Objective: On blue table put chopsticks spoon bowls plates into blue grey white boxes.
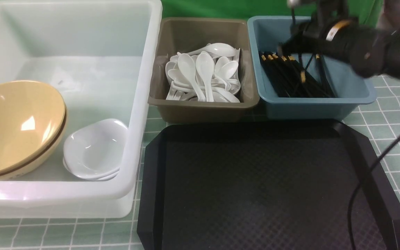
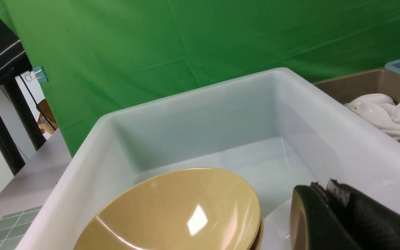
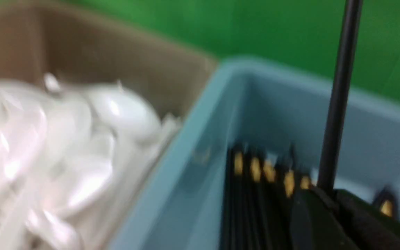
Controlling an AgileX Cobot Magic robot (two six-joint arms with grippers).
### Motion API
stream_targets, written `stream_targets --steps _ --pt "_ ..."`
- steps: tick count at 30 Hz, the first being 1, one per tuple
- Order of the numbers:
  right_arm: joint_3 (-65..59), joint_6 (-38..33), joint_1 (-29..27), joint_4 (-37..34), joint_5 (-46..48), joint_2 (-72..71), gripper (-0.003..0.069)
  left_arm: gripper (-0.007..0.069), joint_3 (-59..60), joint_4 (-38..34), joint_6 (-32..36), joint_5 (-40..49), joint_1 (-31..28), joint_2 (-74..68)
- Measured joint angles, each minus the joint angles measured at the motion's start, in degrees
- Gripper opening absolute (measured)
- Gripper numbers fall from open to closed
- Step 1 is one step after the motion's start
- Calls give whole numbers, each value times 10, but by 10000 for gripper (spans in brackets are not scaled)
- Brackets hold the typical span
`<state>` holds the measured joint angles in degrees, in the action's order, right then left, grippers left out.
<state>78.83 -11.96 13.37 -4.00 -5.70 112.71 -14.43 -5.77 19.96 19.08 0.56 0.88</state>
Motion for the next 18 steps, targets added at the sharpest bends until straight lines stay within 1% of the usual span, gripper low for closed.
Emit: stream_targets --steps 3,4,6,7,8,9,11,13,15,16,17,18 --pt "0 5 -3 0 28 24 134 3 0 0 0 1 0 0" --pt "0 5 -3 0 31 25 134 3 0 0 0 1 0 0" --pt "-1 12 -3 0 65 27 232 3 0 0 0 3 0 0" --pt "-1 12 -3 0 67 26 238 3 0 0 0 3 0 0" --pt "-1 11 -3 0 81 18 275 3 0 0 0 2 0 0" --pt "-1 10 -3 0 87 10 295 3 0 0 0 -1 0 0" --pt "-2 -4 -3 0 107 -23 316 3 0 2 0 -8 0 0" --pt "-2 -14 -3 0 116 -45 317 3 0 3 0 -11 0 0" --pt "-2 -45 -3 0 151 -116 298 3 0 4 -1 -12 0 0" --pt "-2 -50 -3 0 160 -130 292 3 0 4 -1 -12 0 0" --pt "-2 -62 -3 0 204 -191 254 3 0 4 -1 -10 0 0" --pt "-2 -65 -3 0 233 -223 232 3 0 4 -1 -9 0 0"
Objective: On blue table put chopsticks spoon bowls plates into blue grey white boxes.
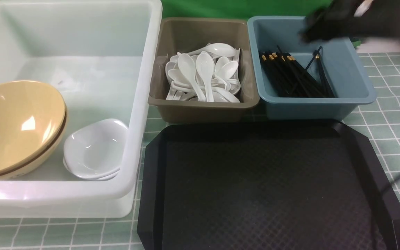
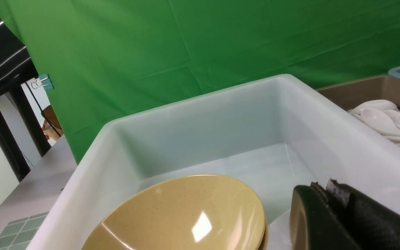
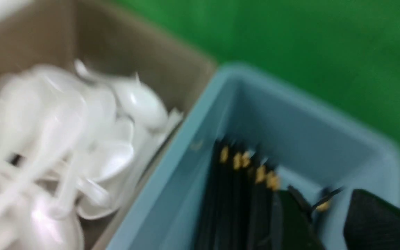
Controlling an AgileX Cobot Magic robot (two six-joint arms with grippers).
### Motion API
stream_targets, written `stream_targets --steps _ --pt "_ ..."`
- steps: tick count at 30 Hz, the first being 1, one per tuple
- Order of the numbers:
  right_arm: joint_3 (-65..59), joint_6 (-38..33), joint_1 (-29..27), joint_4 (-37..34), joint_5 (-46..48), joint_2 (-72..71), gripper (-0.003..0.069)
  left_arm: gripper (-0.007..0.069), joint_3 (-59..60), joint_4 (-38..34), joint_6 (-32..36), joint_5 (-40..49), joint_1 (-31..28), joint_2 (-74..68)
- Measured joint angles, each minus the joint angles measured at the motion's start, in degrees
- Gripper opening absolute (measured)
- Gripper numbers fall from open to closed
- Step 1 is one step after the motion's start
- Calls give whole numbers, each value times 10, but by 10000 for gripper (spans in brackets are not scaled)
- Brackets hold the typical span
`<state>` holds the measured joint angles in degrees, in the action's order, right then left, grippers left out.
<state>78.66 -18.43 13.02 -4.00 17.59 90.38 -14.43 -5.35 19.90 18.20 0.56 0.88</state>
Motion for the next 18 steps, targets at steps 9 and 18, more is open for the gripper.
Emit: stream_targets --steps 9,18 --pt "-219 7 0 0 37 -381 36 3 0 0 0 3 0 0" --pt "-570 8 0 0 -114 -633 36 3 0 0 0 3 0 0"
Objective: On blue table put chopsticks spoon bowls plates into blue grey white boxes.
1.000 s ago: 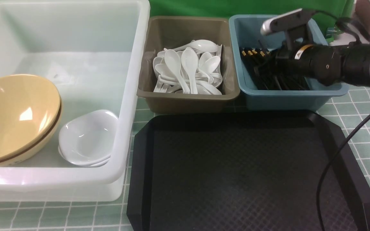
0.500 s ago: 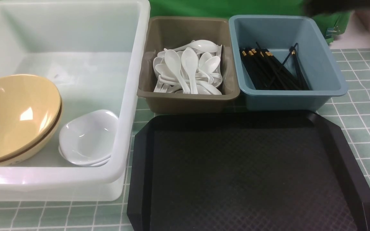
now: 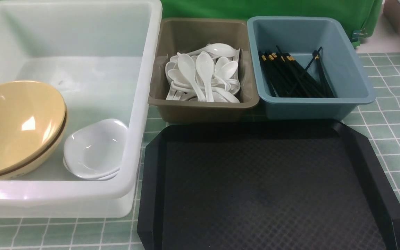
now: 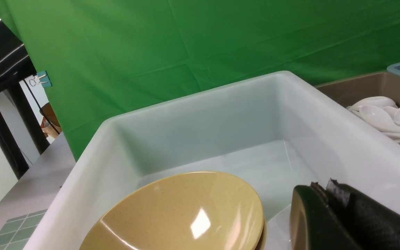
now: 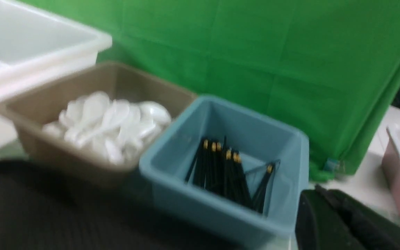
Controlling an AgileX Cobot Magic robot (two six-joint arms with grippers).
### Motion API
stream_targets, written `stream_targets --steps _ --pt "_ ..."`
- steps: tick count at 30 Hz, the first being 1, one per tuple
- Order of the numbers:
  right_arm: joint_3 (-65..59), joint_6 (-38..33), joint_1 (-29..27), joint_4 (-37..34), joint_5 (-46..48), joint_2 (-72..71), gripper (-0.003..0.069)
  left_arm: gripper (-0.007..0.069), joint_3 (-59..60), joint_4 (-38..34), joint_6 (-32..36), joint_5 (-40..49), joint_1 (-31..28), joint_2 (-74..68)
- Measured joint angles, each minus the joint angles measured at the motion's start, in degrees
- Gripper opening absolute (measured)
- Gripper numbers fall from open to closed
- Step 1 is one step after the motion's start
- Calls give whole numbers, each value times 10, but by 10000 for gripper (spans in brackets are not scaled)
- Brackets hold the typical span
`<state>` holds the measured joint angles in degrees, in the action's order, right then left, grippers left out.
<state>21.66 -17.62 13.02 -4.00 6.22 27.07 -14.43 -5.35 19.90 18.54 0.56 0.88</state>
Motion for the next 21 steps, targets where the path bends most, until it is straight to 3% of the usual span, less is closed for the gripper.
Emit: stream_targets --steps 11,21 --pt "-214 12 0 0 -7 -236 40 3 0 0 0 0 0 0" --pt "-233 13 -17 5 104 -277 45 3 0 0 0 1 0 0"
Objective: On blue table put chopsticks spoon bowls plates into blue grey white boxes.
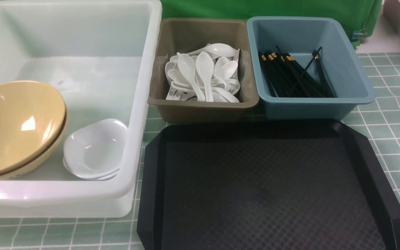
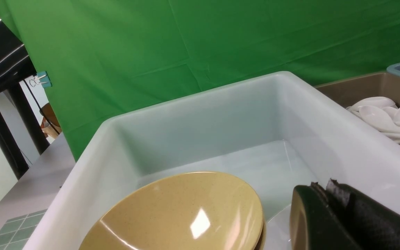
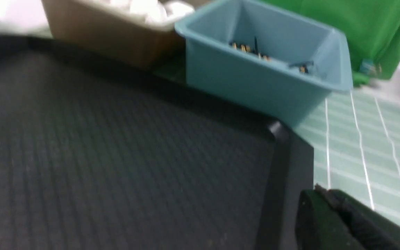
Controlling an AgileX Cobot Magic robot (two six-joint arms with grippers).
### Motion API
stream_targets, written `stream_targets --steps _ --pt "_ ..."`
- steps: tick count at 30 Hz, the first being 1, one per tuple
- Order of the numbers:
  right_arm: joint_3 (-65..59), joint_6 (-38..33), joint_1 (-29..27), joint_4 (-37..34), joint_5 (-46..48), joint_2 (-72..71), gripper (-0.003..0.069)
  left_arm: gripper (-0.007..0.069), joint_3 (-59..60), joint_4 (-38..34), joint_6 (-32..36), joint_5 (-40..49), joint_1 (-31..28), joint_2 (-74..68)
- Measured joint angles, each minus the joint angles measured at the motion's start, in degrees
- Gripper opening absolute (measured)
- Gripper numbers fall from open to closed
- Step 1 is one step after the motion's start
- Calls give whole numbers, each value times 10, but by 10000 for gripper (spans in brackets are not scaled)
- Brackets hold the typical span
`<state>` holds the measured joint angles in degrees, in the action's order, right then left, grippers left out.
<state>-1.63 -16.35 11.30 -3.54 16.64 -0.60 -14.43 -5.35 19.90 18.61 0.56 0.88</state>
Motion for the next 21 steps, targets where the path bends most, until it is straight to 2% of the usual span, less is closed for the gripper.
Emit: stream_targets --steps 5,6,11,21 --pt "0 22 -53 0 8 0 47 3 0 0 -1 1 0 0" --pt "0 46 -77 0 8 0 48 3 0 0 -1 1 0 0" --pt "0 78 -120 0 9 0 48 3 0 0 -1 1 0 0" --pt "0 86 -149 6 10 0 55 3 0 0 -1 1 0 0"
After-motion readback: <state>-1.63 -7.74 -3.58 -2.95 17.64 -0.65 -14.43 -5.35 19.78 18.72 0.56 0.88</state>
